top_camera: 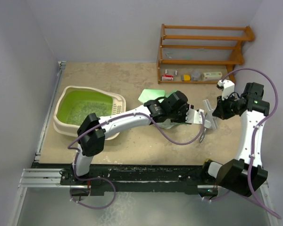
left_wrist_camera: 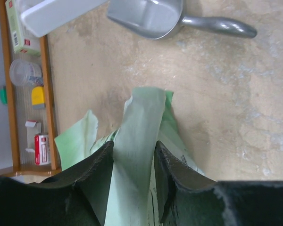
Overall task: Fill the litter box with clean litter
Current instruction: Adjust the cat litter bag at the center of the board.
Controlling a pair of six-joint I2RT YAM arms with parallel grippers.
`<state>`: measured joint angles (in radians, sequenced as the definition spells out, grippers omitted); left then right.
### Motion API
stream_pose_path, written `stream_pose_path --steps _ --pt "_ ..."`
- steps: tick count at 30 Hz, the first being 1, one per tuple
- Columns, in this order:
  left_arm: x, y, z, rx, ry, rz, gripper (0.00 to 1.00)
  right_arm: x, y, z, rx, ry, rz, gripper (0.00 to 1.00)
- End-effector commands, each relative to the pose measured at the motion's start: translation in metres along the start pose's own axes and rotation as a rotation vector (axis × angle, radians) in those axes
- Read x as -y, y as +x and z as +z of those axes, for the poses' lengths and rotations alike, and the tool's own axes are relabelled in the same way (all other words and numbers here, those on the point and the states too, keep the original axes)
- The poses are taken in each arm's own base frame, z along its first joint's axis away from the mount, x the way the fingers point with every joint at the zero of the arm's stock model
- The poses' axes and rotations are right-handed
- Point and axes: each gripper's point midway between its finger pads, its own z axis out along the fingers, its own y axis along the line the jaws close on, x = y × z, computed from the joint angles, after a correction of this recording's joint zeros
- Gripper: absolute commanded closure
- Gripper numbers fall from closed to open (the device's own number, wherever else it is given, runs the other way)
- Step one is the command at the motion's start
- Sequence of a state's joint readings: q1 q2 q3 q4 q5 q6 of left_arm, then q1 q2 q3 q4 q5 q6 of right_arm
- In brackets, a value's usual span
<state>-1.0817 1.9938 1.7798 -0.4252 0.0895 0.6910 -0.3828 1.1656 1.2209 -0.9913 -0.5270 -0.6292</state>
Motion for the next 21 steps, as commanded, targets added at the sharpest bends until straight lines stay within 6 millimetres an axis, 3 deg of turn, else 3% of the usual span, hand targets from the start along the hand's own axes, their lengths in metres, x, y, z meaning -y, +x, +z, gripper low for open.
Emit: stream_pose_path --steps 1,8,9,11,12,21 --pt "0.006 -0.037 0.008 0.097 0.005 0.013 0.63 0.002 -0.014 -0.009 0.063 -0.027 0.044 1.00" --pt "0.021 -0.025 0.024 0.028 -0.009 0.082 0.65 0.006 -0.015 -0.011 0.078 -0.026 0.056 1.00" --pt "0.020 -0.020 0.025 0.006 -0.023 0.087 0.71 0.005 -0.015 -0.011 0.080 -0.030 0.057 1.00" --pt "0.017 -0.013 0.026 -0.023 -0.043 0.087 0.94 0.005 -0.016 -0.012 0.083 -0.033 0.058 1.00" --pt "0.014 -0.012 0.024 -0.027 -0.049 0.076 0.97 0.005 -0.016 -0.011 0.085 -0.036 0.059 1.00" --pt "-0.003 -0.040 0.010 0.072 -0.074 0.021 0.97 0.001 -0.018 -0.013 0.093 -0.050 0.059 1.00"
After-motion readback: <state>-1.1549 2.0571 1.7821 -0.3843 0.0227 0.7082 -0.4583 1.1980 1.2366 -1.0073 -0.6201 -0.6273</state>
